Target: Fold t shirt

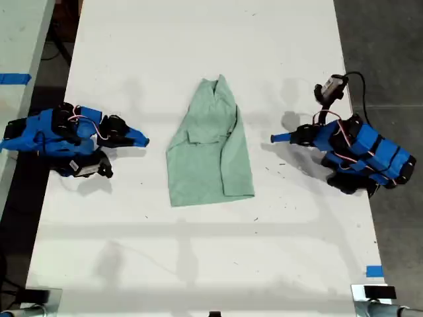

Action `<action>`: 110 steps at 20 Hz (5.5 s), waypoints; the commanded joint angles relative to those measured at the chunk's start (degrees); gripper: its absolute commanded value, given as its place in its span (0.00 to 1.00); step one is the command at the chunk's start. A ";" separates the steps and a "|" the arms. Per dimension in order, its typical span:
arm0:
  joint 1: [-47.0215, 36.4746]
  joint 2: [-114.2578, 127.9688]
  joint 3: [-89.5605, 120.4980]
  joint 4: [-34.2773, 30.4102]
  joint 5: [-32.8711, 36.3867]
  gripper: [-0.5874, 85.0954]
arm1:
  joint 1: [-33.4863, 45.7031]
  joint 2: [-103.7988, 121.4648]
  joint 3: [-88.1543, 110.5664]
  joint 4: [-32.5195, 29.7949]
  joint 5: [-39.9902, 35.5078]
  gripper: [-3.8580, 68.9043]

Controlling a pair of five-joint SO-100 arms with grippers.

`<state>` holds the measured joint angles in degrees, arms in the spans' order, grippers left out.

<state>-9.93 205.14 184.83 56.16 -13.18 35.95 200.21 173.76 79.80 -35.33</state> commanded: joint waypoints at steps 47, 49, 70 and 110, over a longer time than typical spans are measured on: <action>10.20 -113.73 -110.04 30.67 8.44 0.01 | 0.62 0.62 1.58 0.18 -0.09 0.45; 10.37 -116.37 -114.43 23.29 14.06 0.01 | 0.62 0.62 1.58 0.18 -0.09 0.45; 5.01 -111.18 -121.73 16.44 30.76 0.17 | 0.44 0.62 1.58 0.09 -0.26 0.41; -35.07 1.14 2.20 -5.54 45.35 0.00 | -1.23 0.79 2.29 0.18 2.64 0.07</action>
<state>-44.30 205.84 185.62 50.62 33.40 35.86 200.21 173.76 79.80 -33.40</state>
